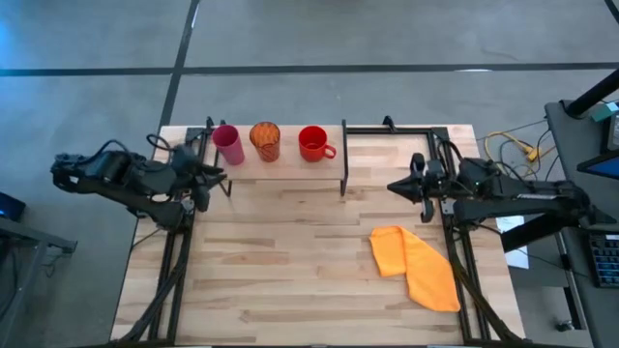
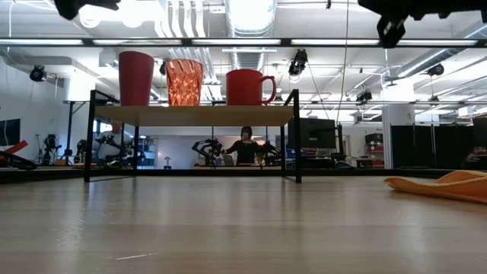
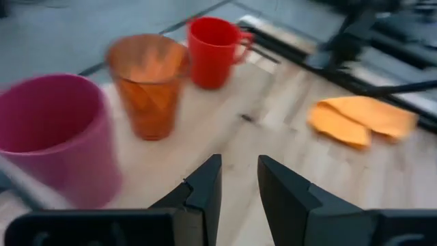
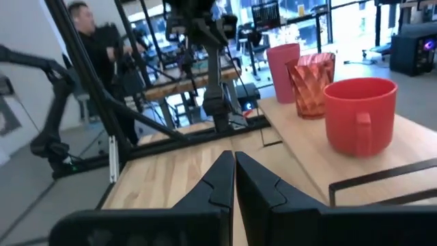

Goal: Stack small to large cups/mugs on shelf
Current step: Return to Home Position

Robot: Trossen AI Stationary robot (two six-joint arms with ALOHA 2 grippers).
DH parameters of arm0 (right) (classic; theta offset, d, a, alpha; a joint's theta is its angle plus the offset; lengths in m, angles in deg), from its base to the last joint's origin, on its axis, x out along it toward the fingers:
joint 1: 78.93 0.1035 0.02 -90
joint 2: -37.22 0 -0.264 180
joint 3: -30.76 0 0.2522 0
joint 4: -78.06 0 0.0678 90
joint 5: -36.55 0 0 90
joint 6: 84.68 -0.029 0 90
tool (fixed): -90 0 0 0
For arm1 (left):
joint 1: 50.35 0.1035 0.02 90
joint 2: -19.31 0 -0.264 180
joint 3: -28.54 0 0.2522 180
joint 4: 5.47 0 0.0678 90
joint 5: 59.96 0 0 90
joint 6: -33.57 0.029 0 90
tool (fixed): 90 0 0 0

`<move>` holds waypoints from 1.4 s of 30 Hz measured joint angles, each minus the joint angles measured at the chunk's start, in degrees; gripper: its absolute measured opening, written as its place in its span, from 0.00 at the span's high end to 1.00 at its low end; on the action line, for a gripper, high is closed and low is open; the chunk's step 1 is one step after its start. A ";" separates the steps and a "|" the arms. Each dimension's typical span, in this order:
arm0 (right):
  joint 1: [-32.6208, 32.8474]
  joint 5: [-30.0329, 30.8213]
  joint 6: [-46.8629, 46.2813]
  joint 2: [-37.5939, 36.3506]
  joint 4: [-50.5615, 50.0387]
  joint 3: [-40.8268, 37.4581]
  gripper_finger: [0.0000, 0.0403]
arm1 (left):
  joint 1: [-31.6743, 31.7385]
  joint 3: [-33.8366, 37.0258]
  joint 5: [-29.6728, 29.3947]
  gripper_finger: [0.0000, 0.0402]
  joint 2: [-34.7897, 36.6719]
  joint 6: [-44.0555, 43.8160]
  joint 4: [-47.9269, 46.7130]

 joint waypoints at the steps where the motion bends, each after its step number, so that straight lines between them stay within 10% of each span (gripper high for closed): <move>1: 0.00 -0.01 -0.45 -0.67 1.19 -1.10 0.98 | -0.01 2.20 1.59 0.80 1.84 1.38 2.46; 7: 0.00 -0.22 -3.97 -3.92 6.45 -7.27 0.98 | -0.02 16.93 16.06 0.80 14.00 16.14 23.35; 18: -0.02 -8.70 -9.71 -9.82 30.90 -20.72 0.98 | -0.01 43.66 17.46 0.80 40.38 18.47 52.98; 42: -0.50 -9.42 -6.01 -24.23 32.63 -29.10 0.98 | 0.14 60.80 22.92 0.80 39.96 25.78 70.55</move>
